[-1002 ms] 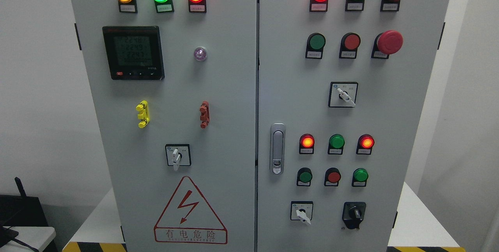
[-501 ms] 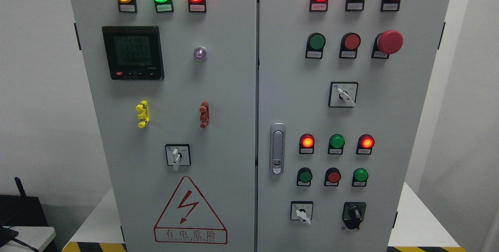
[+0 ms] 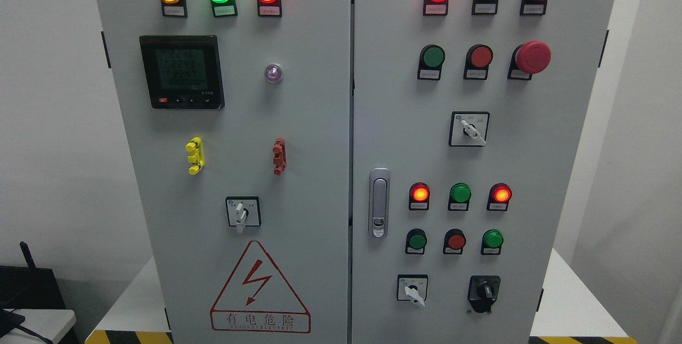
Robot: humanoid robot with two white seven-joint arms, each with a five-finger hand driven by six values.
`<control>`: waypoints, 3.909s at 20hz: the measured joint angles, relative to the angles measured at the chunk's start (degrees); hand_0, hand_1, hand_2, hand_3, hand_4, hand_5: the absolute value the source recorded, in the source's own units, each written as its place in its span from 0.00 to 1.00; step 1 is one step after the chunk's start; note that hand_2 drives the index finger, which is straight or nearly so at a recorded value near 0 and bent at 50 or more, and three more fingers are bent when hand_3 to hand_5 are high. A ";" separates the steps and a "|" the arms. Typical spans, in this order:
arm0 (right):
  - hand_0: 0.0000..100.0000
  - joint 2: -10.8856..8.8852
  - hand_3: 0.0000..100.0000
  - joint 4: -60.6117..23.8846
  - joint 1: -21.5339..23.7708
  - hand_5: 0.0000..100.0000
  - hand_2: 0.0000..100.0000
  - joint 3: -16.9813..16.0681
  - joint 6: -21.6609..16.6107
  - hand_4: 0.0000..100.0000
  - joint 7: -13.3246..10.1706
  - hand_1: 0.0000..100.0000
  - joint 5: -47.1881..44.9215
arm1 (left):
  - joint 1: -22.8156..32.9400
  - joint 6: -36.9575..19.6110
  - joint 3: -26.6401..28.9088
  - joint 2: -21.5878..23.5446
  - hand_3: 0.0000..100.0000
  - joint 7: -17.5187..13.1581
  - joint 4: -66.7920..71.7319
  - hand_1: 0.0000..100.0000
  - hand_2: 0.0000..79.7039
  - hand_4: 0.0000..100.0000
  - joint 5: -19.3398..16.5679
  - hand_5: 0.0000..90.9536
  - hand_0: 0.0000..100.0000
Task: Turn on light switch 1
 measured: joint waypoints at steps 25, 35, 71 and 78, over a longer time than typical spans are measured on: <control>0.12 -0.01 0.00 0.00 0.01 0.00 0.00 0.00 0.00 0.00 0.00 0.39 0.00 | -13.55 -1.92 -24.28 -4.86 0.62 6.17 -18.78 0.00 0.43 0.73 -9.88 0.69 0.23; 0.12 -0.01 0.00 0.00 0.02 0.00 0.00 0.00 0.00 0.00 0.00 0.39 0.00 | -16.76 6.08 -34.38 -8.37 0.66 13.99 -20.40 0.00 0.47 0.76 -10.91 0.72 0.22; 0.12 0.01 0.00 0.00 0.00 0.00 0.00 0.00 0.00 0.00 0.00 0.39 0.00 | -24.37 33.12 -44.87 -11.91 0.83 32.58 -21.67 0.29 0.59 0.86 -12.97 0.96 0.28; 0.12 0.01 0.00 0.00 0.00 0.00 0.00 0.00 0.00 0.00 0.00 0.39 0.00 | -25.44 34.58 -45.10 -12.07 0.83 33.25 -21.61 0.24 0.59 0.86 -12.66 0.96 0.32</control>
